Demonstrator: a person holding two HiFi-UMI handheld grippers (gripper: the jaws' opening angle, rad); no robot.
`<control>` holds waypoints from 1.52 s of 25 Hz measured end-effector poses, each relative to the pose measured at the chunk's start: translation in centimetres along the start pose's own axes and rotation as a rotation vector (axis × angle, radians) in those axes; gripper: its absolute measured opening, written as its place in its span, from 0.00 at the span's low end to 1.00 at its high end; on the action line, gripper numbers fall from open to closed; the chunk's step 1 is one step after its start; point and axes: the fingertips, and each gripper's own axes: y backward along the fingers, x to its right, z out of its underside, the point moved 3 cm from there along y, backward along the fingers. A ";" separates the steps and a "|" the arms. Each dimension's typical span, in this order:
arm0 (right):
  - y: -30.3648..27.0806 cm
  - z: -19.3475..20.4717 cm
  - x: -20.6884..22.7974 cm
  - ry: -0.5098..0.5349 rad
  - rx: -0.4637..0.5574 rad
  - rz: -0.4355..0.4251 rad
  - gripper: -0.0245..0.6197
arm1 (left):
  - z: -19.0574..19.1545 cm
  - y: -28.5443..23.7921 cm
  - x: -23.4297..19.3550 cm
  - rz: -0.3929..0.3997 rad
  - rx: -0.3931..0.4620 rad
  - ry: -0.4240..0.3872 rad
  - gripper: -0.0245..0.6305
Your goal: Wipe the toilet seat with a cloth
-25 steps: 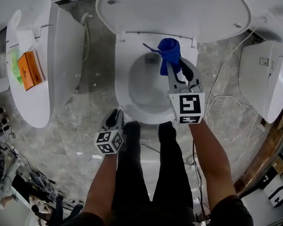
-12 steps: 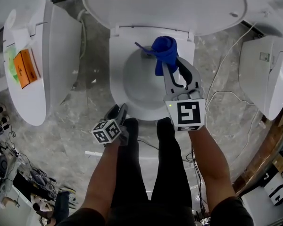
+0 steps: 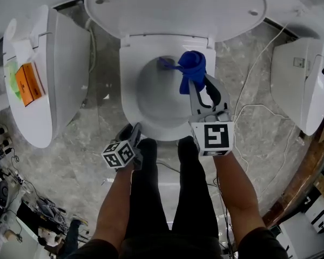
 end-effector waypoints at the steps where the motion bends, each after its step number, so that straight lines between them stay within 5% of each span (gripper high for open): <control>1: 0.4 0.3 0.3 -0.020 -0.004 0.016 0.18 | 0.0 0.3 0.2 0.003 0.004 0.001 0.27; 6: 2.2 1.4 1.6 -0.134 -0.029 0.079 0.18 | -0.8 2.4 1.6 0.051 0.047 0.006 0.27; 23: 13.9 -2.1 5.5 -0.158 0.023 0.197 0.18 | -5.9 10.1 7.8 0.180 0.218 -0.027 0.30; 31: 20.7 0.4 9.7 -0.174 -0.026 0.335 0.18 | -9.9 13.0 11.2 0.258 0.304 0.108 0.32; 38: 22.4 2.6 9.9 -0.129 -0.086 0.315 0.18 | -13.7 14.7 13.8 0.345 0.436 0.209 0.35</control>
